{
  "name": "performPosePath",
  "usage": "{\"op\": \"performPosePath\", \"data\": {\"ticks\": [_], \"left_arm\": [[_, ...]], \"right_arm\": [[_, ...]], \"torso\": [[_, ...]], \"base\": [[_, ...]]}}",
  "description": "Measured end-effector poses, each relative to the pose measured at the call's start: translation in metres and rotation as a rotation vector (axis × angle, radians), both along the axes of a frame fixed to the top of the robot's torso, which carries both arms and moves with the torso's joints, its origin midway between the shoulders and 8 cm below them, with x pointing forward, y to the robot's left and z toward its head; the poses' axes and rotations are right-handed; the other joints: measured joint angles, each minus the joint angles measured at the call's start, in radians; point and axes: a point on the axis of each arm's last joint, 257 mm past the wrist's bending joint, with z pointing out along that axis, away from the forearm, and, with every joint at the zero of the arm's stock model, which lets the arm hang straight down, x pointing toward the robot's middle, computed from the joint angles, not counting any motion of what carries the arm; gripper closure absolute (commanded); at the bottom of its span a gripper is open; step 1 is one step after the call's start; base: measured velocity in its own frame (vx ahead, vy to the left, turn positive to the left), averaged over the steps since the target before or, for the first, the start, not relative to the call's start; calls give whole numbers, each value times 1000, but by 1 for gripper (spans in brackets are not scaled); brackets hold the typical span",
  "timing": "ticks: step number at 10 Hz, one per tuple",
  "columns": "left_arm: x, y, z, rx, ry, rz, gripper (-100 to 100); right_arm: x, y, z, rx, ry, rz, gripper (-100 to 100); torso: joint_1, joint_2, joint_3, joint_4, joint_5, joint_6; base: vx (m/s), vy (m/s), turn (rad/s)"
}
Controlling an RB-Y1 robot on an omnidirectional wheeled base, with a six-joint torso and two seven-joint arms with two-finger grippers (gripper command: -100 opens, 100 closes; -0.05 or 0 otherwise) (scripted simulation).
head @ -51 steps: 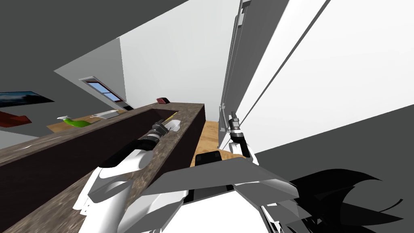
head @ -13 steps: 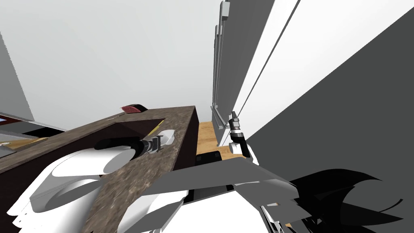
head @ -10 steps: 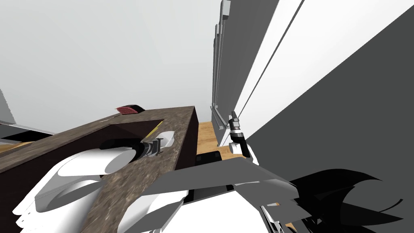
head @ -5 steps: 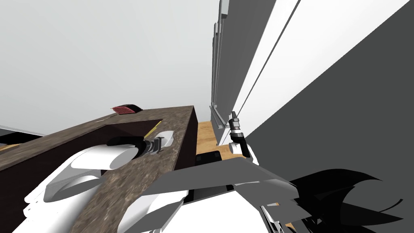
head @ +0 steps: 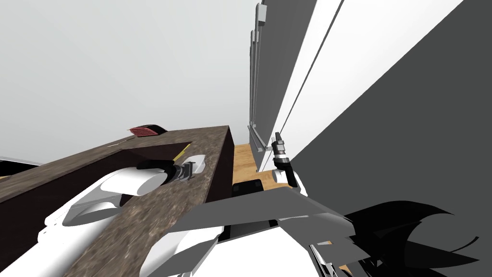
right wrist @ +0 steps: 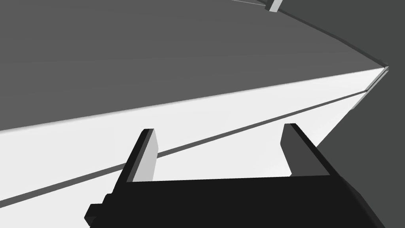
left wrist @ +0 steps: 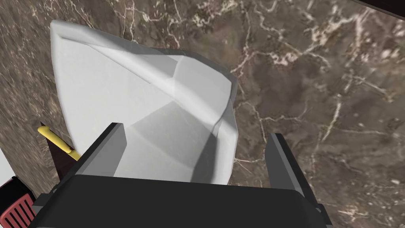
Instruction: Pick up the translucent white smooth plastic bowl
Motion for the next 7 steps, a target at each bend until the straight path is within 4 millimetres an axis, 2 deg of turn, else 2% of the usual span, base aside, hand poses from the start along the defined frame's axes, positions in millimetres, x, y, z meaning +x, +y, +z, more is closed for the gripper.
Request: {"op": "performPosePath", "data": {"ticks": [7], "left_arm": [[17, 23, -5, 7, -2, 35, -100]], "right_arm": [[0, 0, 0, 0, 0, 0, 0]], "torso": [[0, 0, 0, 0, 0, 0]], "base": [[-42, -17, -40]]}}
